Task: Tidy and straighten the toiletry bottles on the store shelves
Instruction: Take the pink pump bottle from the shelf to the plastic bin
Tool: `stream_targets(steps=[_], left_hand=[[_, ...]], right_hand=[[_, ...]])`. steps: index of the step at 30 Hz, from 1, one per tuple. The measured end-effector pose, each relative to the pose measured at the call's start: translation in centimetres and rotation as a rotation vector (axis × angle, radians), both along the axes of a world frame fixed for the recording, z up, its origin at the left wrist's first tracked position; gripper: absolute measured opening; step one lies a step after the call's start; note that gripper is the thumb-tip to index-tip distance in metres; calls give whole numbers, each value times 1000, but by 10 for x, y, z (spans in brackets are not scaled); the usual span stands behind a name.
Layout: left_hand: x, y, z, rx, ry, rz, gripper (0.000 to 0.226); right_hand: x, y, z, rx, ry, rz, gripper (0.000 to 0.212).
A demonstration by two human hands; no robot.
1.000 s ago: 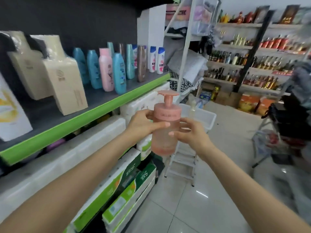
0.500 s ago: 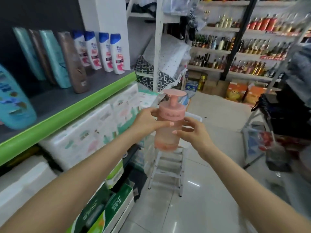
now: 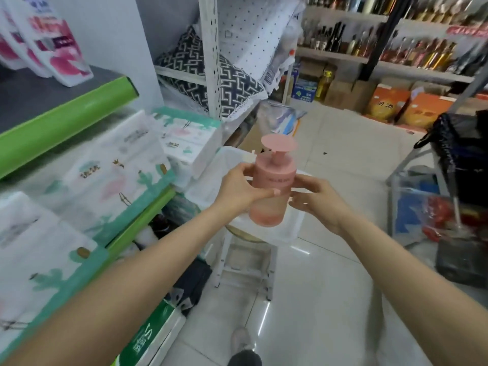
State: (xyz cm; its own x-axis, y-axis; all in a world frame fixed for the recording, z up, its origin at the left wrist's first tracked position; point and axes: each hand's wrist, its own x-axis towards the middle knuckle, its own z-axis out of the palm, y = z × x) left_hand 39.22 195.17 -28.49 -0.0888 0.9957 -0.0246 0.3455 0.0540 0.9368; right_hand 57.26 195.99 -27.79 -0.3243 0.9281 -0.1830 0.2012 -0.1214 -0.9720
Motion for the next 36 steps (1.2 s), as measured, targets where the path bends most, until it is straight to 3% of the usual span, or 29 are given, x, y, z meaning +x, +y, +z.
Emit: stream_targets(steps=[3, 6, 17, 21, 32, 36], left_hand=[[9, 40, -30, -43, -11, -5, 72], [17, 71, -60, -77, -1, -10, 73], [51, 118, -130, -198, -8, 84, 72], [57, 118, -141, -213, 0, 124, 70], [63, 109, -150, -283, 34, 51, 85], [57, 102, -144, -322, -92, 11, 91]], right_hand=[[1, 43, -28, -224, 150, -184, 24], [2, 76, -54, -284, 120, -186, 35], [28, 135, -112, -476, 155, -134, 25], [29, 149, -123, -482, 150, -102, 25], [20, 154, -154, -338, -94, -150, 28], [20, 153, -158, -305, -130, -172, 31]])
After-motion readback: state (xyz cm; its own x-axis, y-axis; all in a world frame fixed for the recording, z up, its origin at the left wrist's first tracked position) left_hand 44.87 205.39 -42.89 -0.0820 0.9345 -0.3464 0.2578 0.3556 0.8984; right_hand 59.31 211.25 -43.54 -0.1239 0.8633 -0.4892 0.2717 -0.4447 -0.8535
